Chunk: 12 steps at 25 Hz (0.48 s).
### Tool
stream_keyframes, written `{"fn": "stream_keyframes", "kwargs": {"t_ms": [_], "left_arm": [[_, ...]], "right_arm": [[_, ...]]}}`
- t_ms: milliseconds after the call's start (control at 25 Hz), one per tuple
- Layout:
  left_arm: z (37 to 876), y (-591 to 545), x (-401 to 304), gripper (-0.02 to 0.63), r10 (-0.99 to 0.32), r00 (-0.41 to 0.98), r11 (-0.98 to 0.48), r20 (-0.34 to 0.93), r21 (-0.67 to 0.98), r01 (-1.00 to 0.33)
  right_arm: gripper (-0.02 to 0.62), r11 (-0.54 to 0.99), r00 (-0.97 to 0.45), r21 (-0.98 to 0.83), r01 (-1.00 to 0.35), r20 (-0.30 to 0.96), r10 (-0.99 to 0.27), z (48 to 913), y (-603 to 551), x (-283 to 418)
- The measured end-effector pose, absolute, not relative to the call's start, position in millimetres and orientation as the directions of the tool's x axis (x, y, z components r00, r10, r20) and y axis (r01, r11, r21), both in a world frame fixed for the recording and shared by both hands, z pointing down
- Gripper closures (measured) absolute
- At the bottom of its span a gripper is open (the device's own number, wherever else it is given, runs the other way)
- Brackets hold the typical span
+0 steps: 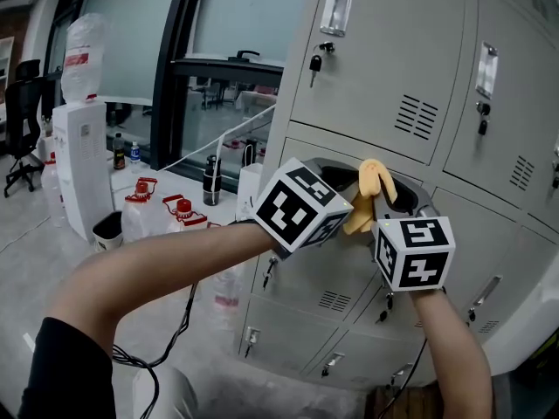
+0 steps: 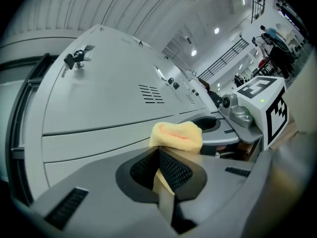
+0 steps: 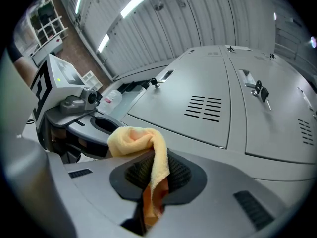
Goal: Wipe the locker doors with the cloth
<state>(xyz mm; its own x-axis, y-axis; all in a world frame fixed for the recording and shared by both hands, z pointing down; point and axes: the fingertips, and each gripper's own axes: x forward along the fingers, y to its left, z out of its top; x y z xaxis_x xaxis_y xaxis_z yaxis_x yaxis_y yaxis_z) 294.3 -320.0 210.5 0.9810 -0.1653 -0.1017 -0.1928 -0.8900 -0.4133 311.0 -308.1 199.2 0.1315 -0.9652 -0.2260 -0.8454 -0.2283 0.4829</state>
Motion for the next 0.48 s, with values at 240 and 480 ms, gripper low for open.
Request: {"fn": "stream_keyframes", "kwargs": {"t_ms": [240, 480], "left_arm": [[209, -298, 322, 0.586, -0.121, 0.987, -0.900, -0.102, -0.409, -0.153], [210, -279, 346, 0.586, -0.084, 0.991, -0.912, -0.101, -0.393, -0.118]], "right_arm": [[0.532, -0.267, 0.177, 0.462, -0.846, -0.228, -0.957, 199, -286, 340], [0.532, -0.304, 0.223, 0.457, -0.836, -0.223, -0.949, 200, -267, 364]]}}
